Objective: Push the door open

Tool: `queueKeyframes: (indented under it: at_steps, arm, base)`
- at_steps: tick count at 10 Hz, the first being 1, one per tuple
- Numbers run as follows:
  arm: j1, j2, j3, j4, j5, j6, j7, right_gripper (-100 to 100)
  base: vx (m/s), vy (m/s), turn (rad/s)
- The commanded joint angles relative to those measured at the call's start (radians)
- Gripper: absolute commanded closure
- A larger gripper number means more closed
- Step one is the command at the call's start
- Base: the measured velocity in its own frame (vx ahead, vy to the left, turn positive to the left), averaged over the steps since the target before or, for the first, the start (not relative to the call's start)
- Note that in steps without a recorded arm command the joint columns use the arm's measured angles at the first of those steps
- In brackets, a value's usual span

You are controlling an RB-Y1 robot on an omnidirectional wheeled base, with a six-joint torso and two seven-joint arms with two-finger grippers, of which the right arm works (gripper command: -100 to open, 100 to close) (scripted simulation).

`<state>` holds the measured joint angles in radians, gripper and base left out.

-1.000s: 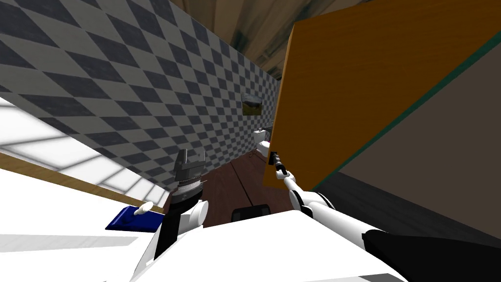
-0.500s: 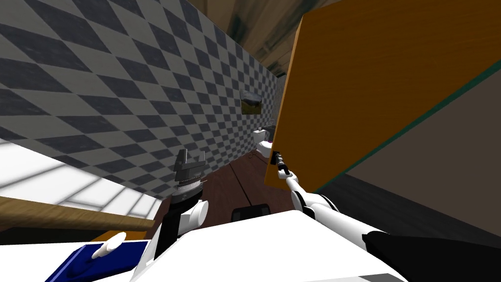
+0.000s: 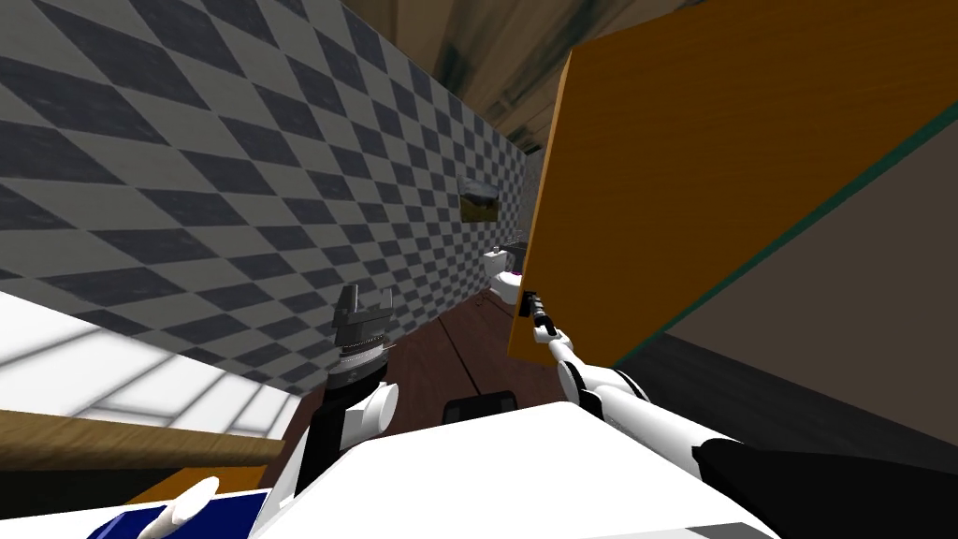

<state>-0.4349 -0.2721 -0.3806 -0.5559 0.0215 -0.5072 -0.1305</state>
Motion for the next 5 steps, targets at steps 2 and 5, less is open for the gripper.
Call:
queueKeyframes:
  at_steps: [2,5]
  arm:
    - [0.012,-0.014,-0.028,-0.022,-0.011,0.005,0.01,100]
    - [0.018,-0.025,-0.053,-0.02,-0.021,0.006,0.021,100]
  base:
    - [0.194,0.096,-0.078]
    - [0.191,0.095,-0.059]
